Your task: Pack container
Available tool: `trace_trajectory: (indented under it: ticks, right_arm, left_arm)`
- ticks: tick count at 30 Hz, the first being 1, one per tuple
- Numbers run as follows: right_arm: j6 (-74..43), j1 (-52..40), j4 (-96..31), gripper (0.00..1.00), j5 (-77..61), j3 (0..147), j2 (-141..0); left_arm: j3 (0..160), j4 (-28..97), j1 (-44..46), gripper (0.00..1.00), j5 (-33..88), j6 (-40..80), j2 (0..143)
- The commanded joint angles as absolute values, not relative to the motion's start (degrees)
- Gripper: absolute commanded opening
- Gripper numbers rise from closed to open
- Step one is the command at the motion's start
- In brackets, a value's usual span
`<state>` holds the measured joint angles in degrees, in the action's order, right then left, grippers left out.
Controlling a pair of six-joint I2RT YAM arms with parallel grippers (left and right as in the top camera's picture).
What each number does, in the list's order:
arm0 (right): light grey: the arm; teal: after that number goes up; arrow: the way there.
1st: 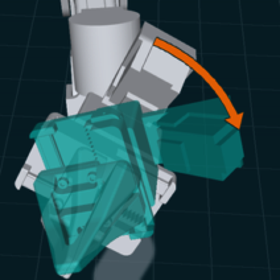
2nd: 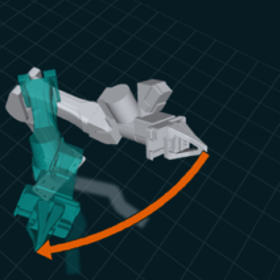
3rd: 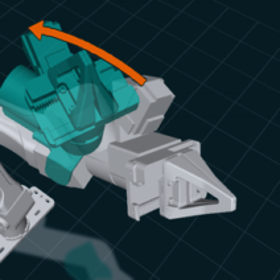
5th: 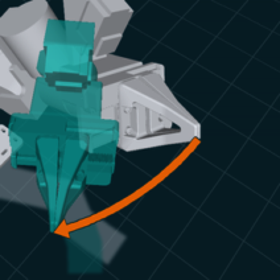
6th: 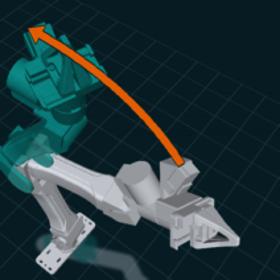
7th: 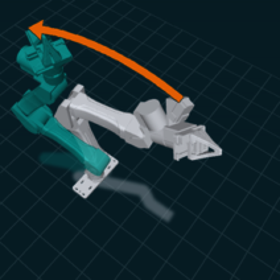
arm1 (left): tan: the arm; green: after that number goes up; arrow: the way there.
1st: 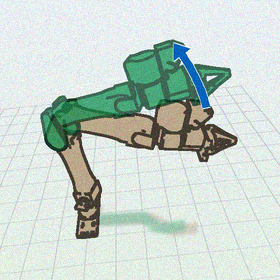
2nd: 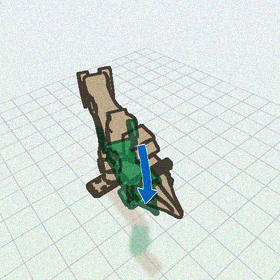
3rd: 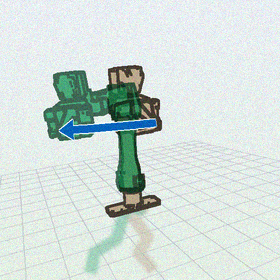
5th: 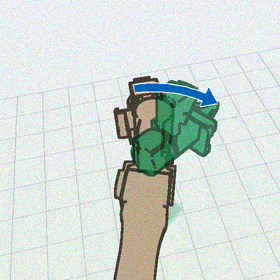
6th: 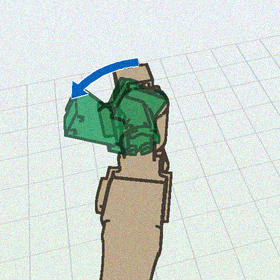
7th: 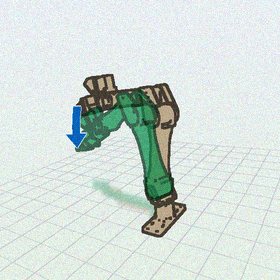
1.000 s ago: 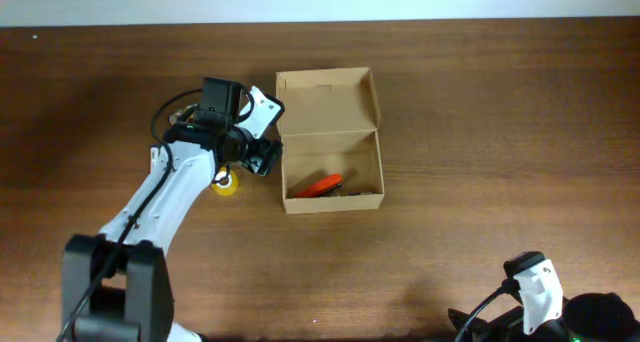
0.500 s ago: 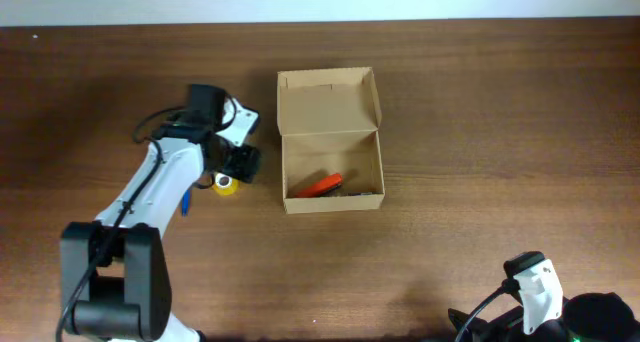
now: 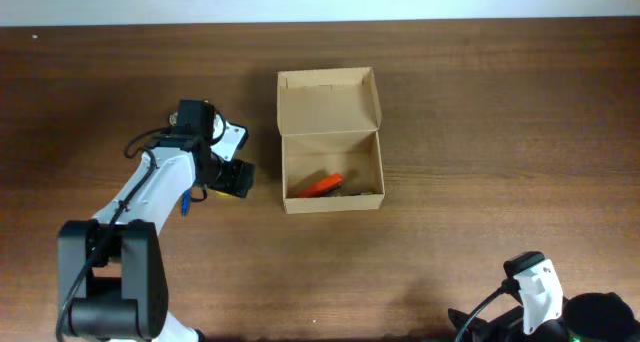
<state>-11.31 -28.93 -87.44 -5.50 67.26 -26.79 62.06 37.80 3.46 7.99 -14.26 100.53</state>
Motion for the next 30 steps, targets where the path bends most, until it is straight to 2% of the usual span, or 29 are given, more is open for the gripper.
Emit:
trace_trajectory:
  ticks: [1,25,30]
  right_arm:
    - [-10.94,-29.19,-87.42,0.99,-5.8,67.0,-26.55]
    - [-10.94,-29.19,-87.42,0.99,-5.8,67.0,-26.55]
    - [-10.94,-29.19,-87.42,0.99,-5.8,67.0,-26.55]
  left_arm:
    - [61.63,37.5,3.46,0.87,5.96,-13.08,100.77]
    - [60.93,35.57,3.49,0.87,2.48,-12.05,104.9]
    - [60.93,35.51,3.53,0.81,1.63,-11.99,105.01]
